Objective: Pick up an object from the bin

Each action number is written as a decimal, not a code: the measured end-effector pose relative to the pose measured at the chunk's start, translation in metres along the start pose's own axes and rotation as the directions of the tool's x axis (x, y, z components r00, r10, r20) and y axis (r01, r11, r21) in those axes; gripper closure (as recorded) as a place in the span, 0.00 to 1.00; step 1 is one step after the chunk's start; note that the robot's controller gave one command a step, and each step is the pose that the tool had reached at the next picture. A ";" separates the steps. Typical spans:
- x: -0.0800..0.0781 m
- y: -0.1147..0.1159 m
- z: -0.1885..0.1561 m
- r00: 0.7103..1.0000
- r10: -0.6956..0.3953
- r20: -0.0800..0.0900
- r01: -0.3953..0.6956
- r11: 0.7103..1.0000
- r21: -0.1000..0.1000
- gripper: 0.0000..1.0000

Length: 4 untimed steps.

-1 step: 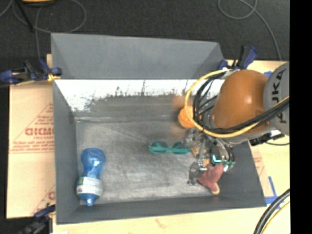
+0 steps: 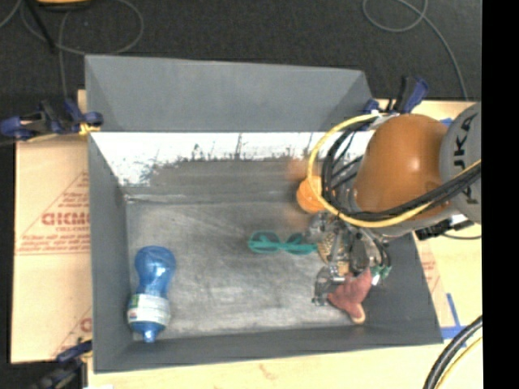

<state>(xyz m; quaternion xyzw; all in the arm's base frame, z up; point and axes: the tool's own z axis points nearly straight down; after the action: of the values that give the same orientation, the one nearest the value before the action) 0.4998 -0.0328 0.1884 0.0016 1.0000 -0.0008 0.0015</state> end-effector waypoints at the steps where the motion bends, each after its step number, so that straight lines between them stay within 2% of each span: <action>1: -0.059 0.018 0.075 0.999 0.044 0.008 -0.044 0.999 -0.003 0.00; 2: -0.077 0.016 0.085 1.000 0.006 -0.003 -0.006 1.000 0.000 0.00; 3: -0.118 0.065 0.074 0.999 0.032 0.002 -0.032 0.999 -0.003 0.00; 4: -0.109 0.057 0.106 0.957 0.290 0.000 -0.290 0.957 -0.003 0.00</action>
Offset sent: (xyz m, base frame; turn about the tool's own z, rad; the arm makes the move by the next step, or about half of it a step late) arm 0.0885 0.0129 -0.0543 -0.0372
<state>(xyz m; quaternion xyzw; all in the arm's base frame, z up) 0.6093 0.0235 0.0828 0.1484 0.9889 0.0008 0.0019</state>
